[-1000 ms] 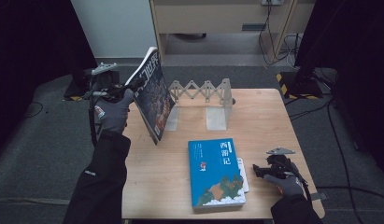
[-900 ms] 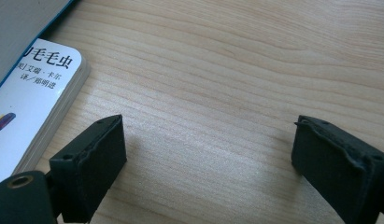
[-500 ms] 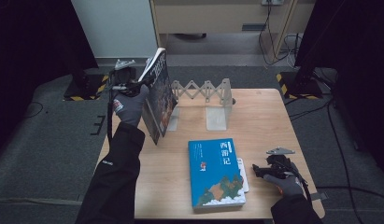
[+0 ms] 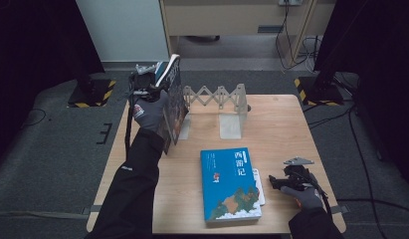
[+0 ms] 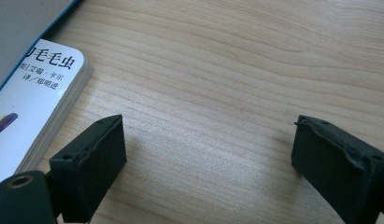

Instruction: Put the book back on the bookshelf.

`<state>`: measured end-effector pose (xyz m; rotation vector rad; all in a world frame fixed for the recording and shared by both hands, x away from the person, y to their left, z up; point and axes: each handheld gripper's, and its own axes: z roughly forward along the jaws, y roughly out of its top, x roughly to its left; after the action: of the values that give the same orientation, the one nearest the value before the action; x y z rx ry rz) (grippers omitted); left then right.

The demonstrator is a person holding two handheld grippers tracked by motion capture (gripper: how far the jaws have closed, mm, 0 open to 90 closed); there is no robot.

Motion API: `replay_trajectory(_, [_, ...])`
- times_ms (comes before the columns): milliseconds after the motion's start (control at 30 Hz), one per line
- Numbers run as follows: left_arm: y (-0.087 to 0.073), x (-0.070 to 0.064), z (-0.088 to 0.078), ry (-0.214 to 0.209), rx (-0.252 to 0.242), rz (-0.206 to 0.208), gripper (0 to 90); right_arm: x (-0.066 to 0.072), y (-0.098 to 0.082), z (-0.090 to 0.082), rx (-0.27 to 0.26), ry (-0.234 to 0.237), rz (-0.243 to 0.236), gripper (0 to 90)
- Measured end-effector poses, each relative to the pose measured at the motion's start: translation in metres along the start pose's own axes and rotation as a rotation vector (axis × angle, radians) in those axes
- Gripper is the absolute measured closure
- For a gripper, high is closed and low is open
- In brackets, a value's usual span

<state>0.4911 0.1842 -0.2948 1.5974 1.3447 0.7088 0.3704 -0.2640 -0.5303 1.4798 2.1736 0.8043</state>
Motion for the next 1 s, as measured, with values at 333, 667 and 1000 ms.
replay_trajectory(333, [-0.013,-0.004,0.014,0.046,-0.002,0.030,82.0,0.000,0.000,0.000,-0.002,0.000,-0.001,10.3])
replay_trajectory(667, [-0.025,-0.001,0.023,0.070,0.001,0.033,81.9,0.001,0.000,0.000,-0.001,0.003,0.001,10.3])
replay_trajectory(1000, [-0.031,0.003,0.024,0.067,0.005,0.030,81.7,0.001,0.000,0.000,0.000,0.005,-0.001,10.4])
